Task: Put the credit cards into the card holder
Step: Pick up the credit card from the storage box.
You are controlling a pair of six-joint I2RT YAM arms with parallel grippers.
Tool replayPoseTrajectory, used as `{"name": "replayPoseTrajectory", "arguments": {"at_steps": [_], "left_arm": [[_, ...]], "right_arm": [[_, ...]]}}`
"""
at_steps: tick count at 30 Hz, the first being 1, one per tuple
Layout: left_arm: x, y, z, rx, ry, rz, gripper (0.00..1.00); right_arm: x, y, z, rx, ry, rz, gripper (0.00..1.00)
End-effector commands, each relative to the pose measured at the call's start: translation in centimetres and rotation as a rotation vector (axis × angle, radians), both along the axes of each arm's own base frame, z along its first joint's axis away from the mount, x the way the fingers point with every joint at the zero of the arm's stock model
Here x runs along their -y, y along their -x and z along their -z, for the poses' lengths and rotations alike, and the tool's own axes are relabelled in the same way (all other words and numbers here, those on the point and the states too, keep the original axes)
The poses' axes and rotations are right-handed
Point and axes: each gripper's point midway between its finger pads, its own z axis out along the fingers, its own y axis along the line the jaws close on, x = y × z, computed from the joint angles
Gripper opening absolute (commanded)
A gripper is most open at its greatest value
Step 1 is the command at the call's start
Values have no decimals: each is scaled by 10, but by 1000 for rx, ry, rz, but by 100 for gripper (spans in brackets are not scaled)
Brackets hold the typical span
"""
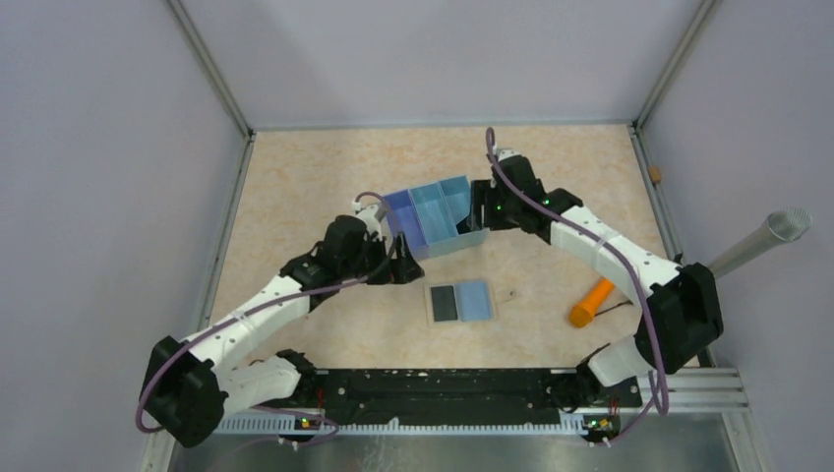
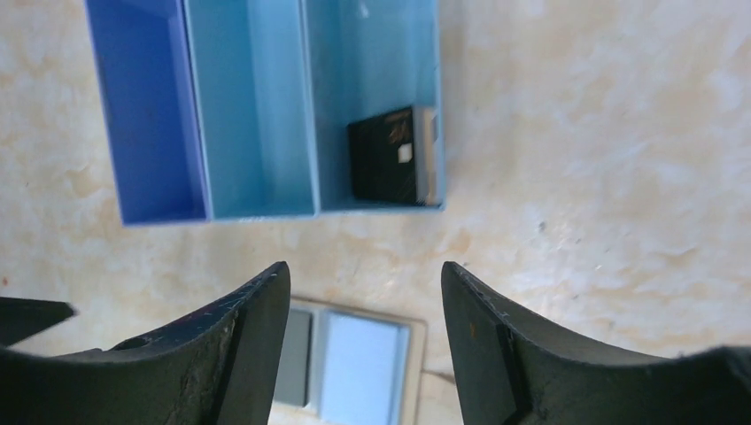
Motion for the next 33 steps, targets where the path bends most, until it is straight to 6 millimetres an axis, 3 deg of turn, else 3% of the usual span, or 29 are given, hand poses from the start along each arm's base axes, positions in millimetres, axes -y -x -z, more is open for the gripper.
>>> {"name": "replayPoseTrajectory", "arguments": {"at_steps": [1, 6, 10, 16, 23, 26, 33], "left_arm": [[-40, -7, -24, 3, -86, 56, 99], [-72, -33, -52, 92, -170, 23, 99], [-83, -42, -55, 118, -197, -8, 99], [-87, -43, -46, 102, -196, -13, 99], [-85, -42, -46, 92, -183, -4, 99], [-85, -42, -45, 92, -183, -5, 99], [-84, -42, -44, 86, -176, -2, 99]], "right_arm": [[17, -39, -12, 40, 84, -46, 63], [14, -78, 11, -8, 116, -108, 63], [10, -94, 38, -69, 104, -172, 63], [-6, -95, 60, -116, 64, -285, 63], [9, -96, 95, -181, 113, -245, 63], [20, -95, 99, -196, 111, -219, 62], [34, -94, 84, -177, 101, -193, 61]]}}
